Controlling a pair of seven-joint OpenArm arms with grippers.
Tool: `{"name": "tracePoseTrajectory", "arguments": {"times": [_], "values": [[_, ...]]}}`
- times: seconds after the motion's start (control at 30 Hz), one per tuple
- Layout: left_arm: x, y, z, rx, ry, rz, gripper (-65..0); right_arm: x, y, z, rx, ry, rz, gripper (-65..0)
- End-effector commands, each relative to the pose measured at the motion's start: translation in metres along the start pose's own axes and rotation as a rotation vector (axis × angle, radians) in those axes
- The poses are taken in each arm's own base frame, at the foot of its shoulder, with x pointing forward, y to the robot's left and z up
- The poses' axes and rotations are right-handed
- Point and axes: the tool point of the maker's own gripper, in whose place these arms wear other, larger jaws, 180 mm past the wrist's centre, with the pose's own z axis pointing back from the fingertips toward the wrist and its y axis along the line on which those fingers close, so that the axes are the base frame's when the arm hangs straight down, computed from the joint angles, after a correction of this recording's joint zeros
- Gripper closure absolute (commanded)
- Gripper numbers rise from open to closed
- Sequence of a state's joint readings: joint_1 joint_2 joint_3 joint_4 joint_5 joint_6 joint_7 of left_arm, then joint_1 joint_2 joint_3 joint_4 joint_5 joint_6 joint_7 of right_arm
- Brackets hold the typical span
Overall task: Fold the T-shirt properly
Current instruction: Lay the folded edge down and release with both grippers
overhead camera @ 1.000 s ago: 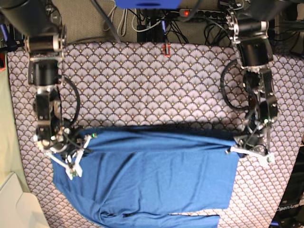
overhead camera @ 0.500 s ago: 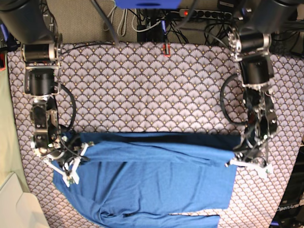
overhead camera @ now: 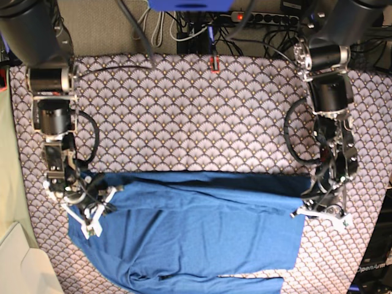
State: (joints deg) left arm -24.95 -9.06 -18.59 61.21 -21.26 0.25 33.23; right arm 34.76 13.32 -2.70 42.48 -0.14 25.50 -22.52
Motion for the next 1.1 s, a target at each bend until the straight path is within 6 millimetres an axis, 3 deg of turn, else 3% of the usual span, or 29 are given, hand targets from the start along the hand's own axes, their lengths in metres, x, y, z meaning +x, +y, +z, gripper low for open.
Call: {"name": "tracePoseTrajectory", "arguments": {"times": [0.0,0.5,0.57,0.73,0.9,1.0,1.07], "values": [[0.028,-0.007,0.002,-0.016,-0.068,-0.006,-0.3,0.030,-0.012,0.005,-0.022,-0.074,0.003,0.0],[0.024,-0.004,0.002,-0.012,-0.056,-0.009,-1.6,0.030,-0.014,0.006,-0.026,-0.093,0.001,-0.2],[0.028,0.002,0.003,-0.001,-0.061,-0.016,-5.7,0.030,-0.014,0.006,-0.026,-0.093,0.001,-3.8],[0.030,0.006,0.003,0.007,-0.060,-0.023,-20.7,0.028,-0.014,0.006,-0.028,-0.090,0.000,-20.7],[0.017,0.024,-0.002,0.043,-0.014,-0.020,-23.0,0.023,-0.020,0.008,-0.038,-0.079,0.003,-35.4],[0.016,0.028,-0.002,0.050,-0.008,-0.021,-23.0,0.017,-0.020,0.008,-0.039,-0.072,0.003,-38.7],[0.019,0.033,-0.001,0.056,-0.012,-0.021,-23.0,0.011,-0.035,0.013,-0.063,-0.053,0.008,-38.9]]}}
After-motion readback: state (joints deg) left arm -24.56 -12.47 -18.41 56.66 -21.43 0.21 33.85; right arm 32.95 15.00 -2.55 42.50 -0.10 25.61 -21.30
